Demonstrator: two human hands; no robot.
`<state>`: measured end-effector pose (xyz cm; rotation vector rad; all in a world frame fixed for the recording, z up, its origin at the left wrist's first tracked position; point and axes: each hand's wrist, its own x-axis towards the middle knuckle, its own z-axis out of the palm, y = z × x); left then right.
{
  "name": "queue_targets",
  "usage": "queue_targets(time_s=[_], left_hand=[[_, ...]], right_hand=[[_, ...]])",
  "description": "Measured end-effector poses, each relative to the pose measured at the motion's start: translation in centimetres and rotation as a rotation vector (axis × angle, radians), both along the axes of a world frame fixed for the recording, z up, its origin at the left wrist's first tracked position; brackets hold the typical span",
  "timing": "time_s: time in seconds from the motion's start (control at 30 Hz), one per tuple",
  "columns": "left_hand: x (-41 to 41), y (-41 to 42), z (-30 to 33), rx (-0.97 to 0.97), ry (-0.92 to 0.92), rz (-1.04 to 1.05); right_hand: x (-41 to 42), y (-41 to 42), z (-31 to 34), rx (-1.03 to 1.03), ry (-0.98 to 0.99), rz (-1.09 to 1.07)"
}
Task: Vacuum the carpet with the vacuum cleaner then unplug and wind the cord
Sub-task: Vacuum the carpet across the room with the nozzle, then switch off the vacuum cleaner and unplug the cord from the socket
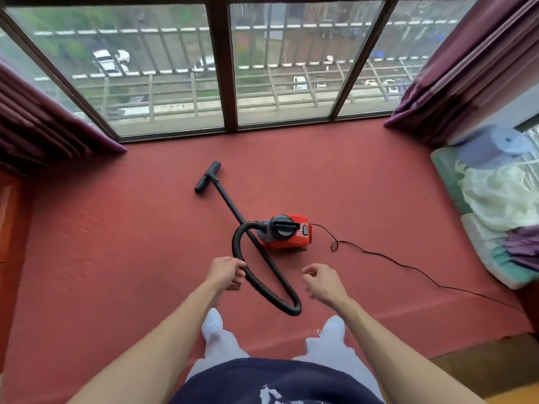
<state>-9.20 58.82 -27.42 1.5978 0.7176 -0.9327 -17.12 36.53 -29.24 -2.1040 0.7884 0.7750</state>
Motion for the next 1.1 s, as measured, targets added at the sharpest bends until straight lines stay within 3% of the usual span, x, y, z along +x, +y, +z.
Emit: queue_targets(time_s=[0.3,0.57,0.93,1.1], left_hand=[[-4.3,-12.7,1.0,-0.001,-0.035,0.263],[-5.7,-16.7,-0.2,-0.033,-0.090,0.370],[-4.0,-20.3,-7.9,-0.016,0.064,0.464],[0.4,-24.4,-16.2,0.029,0.072,0.465]], right_hand=[[2.4,-13.3,0.9,0.163,-0.050,0.073],[6.4,-17.5,2.1,0.082,-0.006,0.217],[10.7,-21.6,-6.2,0.039,0.194,0.341],[16.4,-22.9,-15.2,0.069,0.253,0.427]])
